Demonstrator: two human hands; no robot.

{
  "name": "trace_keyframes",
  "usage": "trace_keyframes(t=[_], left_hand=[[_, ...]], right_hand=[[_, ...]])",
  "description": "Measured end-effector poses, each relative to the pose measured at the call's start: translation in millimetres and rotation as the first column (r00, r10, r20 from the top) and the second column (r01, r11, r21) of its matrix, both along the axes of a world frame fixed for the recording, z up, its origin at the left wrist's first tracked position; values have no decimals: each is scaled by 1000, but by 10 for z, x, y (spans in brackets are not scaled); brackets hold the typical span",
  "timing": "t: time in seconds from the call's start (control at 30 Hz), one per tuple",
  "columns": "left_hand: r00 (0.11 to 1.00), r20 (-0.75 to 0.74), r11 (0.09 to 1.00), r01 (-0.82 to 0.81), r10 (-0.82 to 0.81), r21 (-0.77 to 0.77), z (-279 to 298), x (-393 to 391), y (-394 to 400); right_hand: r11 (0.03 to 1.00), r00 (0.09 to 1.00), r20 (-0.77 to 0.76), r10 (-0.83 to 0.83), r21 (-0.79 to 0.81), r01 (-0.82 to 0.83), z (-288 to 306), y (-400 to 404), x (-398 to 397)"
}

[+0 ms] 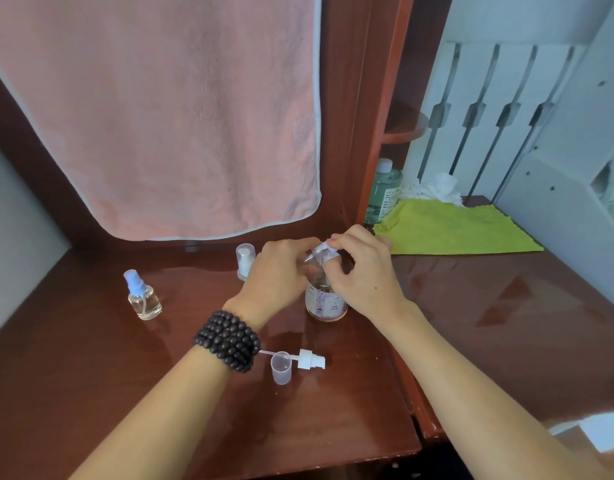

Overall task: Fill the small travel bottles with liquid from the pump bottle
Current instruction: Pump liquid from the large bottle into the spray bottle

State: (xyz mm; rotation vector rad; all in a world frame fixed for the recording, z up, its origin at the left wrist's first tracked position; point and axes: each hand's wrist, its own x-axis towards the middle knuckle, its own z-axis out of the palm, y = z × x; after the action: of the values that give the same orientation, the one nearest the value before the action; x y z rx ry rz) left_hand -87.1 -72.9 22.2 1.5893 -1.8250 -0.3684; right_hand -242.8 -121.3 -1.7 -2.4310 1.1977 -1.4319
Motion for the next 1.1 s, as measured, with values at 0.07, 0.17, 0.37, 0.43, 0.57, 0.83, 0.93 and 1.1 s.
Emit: trace_keyframes(t=[0.07, 0.17, 0.37, 0.43, 0.57, 0.83, 0.93, 1.1], left_hand=[[1000, 3, 1000, 6, -6, -9, 13, 1, 4], [1000, 8, 1000, -10, 10, 2, -12, -13, 0], [1000, -25, 1000, -1, 2, 29, -140, -29, 4], [1000, -30, 1000, -4, 4, 24, -126, -34, 15], [1000, -15, 1000, -2, 2, 10, -31, -4, -4], [1000, -12, 1000, 10, -10, 17, -55, -12, 0], [1000, -23, 1000, -2, 2, 21, -128, -10, -8], [1000, -20, 1000, 2, -2, 31, -120, -15, -1]], right_hand=[[1000, 1000, 4, -4, 1, 4, 19, 13, -2], [999, 999, 30, 28, 22, -28, 15, 13, -34], [995, 998, -39, 44, 88, -41, -52, 3, -33], [996, 998, -43, 38, 86, -35, -45, 0, -40], [999, 999, -30, 36, 41, -35, 36, -2, -34], [998, 998, 3, 58, 37, -58, 36, 16, -75], [995, 996, -10, 91, 48, -90, 10, -2, -88], [989, 989, -48, 139, 52, -136, -19, -63, -156]])
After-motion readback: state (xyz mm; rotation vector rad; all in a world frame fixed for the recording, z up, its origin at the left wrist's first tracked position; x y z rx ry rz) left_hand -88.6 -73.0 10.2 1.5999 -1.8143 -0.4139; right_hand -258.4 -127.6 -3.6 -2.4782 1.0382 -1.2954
